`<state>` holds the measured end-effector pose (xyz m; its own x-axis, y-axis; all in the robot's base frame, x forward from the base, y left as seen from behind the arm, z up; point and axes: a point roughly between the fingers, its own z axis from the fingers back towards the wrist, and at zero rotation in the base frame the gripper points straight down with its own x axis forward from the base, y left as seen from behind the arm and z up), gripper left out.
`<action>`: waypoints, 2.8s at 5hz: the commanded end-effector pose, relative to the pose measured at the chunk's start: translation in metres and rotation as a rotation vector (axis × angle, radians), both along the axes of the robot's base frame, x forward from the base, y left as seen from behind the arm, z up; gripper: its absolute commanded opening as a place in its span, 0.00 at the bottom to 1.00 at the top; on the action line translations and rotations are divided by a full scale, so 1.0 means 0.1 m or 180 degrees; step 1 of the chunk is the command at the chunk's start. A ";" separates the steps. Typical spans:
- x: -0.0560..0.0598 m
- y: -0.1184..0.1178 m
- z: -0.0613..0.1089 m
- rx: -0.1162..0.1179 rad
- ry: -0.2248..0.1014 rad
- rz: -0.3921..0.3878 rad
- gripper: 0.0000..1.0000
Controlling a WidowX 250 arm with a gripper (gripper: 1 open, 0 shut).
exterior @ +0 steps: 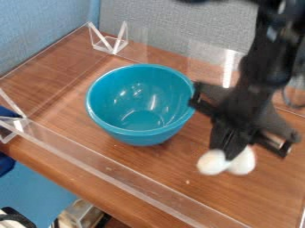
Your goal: Remove the mushroom from inside the blue bowl and put it on the table
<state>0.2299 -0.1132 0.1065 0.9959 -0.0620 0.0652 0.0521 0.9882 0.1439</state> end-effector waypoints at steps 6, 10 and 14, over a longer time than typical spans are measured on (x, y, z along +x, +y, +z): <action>0.31 0.37 -0.70 0.0142 -0.0202 0.0087 0.00; 0.40 0.47 -0.73 0.0260 -0.0285 0.0443 0.00; 0.47 0.08 -0.90 0.0283 -0.0336 -0.0034 0.00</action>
